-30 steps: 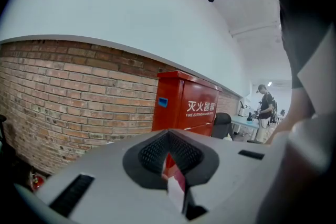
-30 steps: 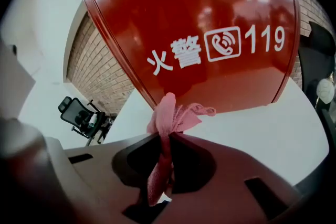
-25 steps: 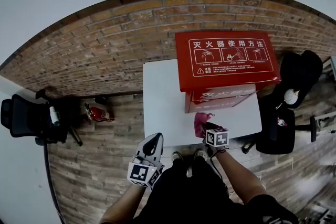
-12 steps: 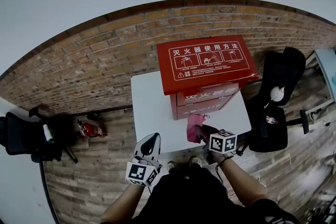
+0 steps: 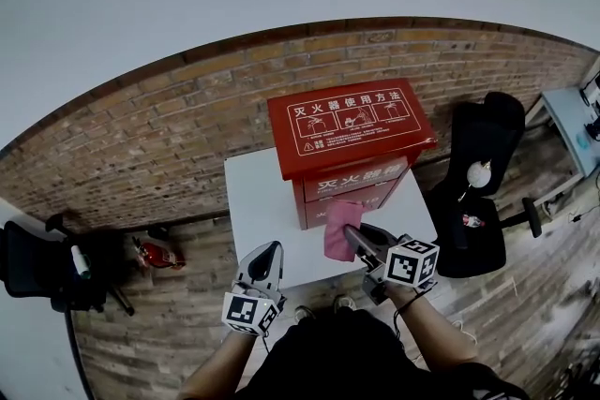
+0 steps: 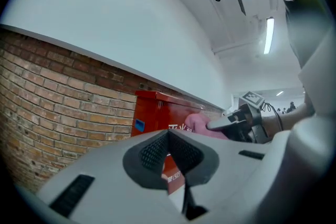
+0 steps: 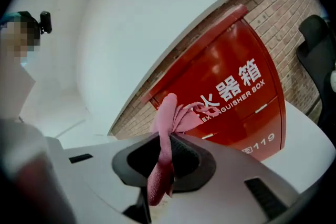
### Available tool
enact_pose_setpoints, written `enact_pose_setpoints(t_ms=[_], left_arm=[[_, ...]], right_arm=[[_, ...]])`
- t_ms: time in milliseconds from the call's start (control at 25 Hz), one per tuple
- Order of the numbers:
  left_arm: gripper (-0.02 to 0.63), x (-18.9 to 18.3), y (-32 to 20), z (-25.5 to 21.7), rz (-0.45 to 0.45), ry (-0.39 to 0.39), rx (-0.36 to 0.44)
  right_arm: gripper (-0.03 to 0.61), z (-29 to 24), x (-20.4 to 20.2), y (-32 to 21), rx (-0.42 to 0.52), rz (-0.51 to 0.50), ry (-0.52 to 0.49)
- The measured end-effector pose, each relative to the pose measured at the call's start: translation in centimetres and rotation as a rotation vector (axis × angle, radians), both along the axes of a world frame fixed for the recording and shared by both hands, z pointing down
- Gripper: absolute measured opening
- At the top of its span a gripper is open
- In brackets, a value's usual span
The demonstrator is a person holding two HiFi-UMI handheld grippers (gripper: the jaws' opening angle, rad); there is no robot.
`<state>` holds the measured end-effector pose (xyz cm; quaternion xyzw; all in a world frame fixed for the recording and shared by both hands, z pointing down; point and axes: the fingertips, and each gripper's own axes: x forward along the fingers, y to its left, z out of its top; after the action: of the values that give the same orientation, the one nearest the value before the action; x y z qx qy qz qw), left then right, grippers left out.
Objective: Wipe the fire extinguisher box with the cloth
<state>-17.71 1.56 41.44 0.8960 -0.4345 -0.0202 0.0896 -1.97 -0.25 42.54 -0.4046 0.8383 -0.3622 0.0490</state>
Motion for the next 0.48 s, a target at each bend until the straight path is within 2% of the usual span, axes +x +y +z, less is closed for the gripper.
enact_pose_setpoints(t_ms=[240, 480], left_arm=[[0.028, -0.1, 0.0, -1.9, 0.021, -0.006, 0.064], [0.028, -0.6, 0.5, -3.2, 0.042, -0.004, 0.109]], right_arm=[[0.064, -5.0, 0.0, 0.3, 0.080, 0.022, -0.038], [0.064, -7.5, 0.1, 1.1, 0.121, 0.062, -0.051]])
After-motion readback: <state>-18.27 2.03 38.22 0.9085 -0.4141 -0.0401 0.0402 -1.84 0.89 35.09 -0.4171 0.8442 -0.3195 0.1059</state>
